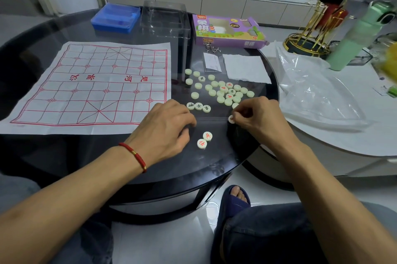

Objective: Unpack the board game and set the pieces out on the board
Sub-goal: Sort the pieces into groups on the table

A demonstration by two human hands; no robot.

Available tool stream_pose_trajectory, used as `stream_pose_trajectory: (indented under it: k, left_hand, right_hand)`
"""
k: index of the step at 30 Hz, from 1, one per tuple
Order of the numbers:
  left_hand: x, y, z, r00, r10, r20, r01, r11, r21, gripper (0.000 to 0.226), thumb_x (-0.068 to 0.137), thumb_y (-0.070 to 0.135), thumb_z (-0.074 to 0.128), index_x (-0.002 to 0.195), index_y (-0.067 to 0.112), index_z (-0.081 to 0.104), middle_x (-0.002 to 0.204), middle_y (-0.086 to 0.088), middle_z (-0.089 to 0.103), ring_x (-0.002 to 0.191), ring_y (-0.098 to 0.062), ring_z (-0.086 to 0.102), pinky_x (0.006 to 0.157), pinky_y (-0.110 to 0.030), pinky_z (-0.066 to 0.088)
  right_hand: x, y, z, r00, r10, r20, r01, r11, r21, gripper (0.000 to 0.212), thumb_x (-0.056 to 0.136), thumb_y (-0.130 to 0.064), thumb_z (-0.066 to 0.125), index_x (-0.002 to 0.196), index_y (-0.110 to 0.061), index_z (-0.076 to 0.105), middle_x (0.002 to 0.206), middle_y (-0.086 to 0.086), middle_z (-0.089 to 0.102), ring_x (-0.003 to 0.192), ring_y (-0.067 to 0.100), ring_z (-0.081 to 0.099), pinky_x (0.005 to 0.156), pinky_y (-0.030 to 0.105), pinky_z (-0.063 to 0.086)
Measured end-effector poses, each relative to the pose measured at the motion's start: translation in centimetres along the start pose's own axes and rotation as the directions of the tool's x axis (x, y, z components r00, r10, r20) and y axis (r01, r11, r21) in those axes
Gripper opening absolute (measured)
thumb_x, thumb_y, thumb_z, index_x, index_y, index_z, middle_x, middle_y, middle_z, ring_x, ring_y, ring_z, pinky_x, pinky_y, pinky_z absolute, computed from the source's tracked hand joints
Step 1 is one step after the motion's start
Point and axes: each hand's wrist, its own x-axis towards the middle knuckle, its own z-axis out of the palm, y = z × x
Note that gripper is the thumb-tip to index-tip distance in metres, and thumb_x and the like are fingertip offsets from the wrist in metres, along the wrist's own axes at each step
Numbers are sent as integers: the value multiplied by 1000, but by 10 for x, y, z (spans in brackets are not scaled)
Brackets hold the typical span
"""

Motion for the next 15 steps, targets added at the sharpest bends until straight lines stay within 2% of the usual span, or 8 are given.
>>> stream_pose_trajectory:
  k: [6, 11, 15]
  left_hand:
    - [-1, 2, -1, 1000, 4, -2, -4, 1000, 0, 22, 80, 21, 56, 95, 18, 73, 91, 5, 66, 97, -24, 57, 78, -44, 50]
    - [-2, 7, -3, 1000, 16, -17, -17, 998, -67, 24, 86, 25, 57, 101, 17, 73, 95, 6, 65, 98, -21, 54, 83, -42, 51]
    - [-2, 12, -1, 999, 30, -17, -31, 995, -90, 26, 88, 28, 57, 105, 16, 73, 96, 5, 64, 96, -20, 52, 85, -38, 49]
  right_hand:
    - [-4, 0, 2, 996, -91, 12, 92, 992, -86, 7, 88, -23, 71, 87, -17, 75, 79, -3, 70, 77, 17, 64, 69, 33, 51]
    - [-10, -6, 2, 973, -210, 96, 224, 957, -184, 5, 89, -20, 70, 91, -18, 74, 78, -7, 60, 75, 16, 57, 65, 28, 39]
    - [-19, -13, 2, 950, -269, 161, 292, 946, -139, 6, 90, -26, 71, 92, -20, 73, 83, -7, 63, 76, 13, 56, 71, 34, 49]
